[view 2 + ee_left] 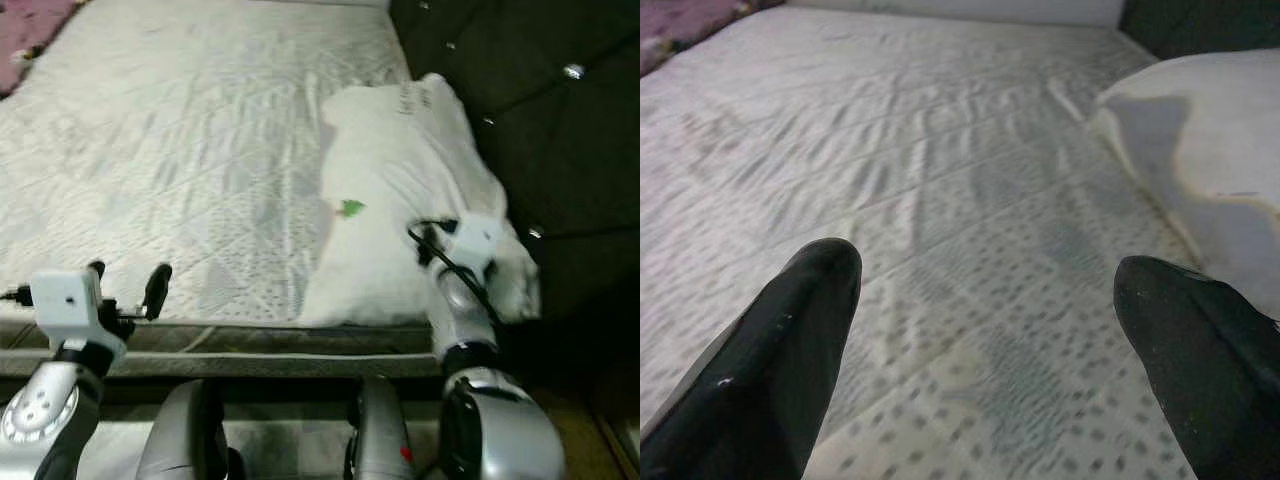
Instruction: Clean up the room
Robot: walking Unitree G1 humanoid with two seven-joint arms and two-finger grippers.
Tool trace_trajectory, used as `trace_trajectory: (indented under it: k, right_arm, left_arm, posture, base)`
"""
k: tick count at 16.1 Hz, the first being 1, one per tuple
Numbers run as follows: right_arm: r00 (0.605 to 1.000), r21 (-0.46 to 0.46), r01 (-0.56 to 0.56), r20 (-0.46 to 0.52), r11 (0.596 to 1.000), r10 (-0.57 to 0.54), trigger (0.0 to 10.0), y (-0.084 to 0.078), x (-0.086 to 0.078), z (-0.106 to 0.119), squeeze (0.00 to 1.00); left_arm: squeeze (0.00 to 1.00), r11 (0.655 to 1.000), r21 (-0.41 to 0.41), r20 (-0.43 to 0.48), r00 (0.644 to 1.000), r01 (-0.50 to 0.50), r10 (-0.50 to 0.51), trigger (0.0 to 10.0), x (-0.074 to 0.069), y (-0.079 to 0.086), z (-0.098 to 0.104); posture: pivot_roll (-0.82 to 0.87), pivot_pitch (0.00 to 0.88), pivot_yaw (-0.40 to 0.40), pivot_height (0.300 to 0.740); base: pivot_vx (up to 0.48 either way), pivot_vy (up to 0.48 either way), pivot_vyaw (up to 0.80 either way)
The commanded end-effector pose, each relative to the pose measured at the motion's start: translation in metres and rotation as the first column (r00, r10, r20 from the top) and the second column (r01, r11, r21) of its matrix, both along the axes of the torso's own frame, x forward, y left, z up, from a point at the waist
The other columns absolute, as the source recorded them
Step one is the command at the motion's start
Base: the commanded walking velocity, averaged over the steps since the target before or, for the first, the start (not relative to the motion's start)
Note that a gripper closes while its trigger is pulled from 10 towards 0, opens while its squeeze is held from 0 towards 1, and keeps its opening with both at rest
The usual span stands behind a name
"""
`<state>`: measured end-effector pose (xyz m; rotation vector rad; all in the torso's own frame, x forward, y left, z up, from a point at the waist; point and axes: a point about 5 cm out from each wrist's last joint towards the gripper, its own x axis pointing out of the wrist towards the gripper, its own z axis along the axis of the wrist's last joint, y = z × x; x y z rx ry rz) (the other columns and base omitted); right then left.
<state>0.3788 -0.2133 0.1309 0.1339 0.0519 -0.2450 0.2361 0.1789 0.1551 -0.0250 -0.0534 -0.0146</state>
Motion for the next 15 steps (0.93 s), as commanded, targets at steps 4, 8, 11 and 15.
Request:
trace_trajectory:
  k: [4,8,11,15]
  right_arm:
    - [0.935,-0.097,-0.180,0.292,0.979,0.201,10.0,0.035,0.008,0.061,0.00]
    - [0.922,-0.109,-0.213,0.305,0.971,0.237,10.0,0.038,-0.022,0.045,0.00]
    - [0.920,-0.073,-0.235,0.305,0.969,0.246,10.0,0.041,-0.037,0.038,0.00]
    - [0.917,-0.065,-0.249,0.305,0.966,0.257,10.0,0.048,-0.040,0.043,0.00]
  left_arm:
    - [0.00,1.000,-0.003,0.025,0.999,-0.029,0.029,10.0,0.015,-0.001,0.001]
    - [0.00,1.000,-0.025,0.088,0.996,-0.017,0.019,10.0,0.033,-0.008,0.009]
    - [0.00,0.998,-0.043,0.133,0.990,-0.037,0.043,10.0,0.049,-0.009,0.015]
    - [0.00,0.999,-0.044,0.163,0.987,0.000,0.007,10.0,0.060,-0.015,0.018]
  posture:
    - [0.13,0.128,-0.003,0.573]
    - [0.06,0.070,0.009,0.573]
    - [0.02,0.039,0.016,0.587]
    - [-0.01,0.000,0.036,0.632]
  base:
    - [0.000,0.000,0.00]
    - [0.000,0.000,0.00]
    - [0.000,0.000,0.00]
    - [0.000,0.000,0.00]
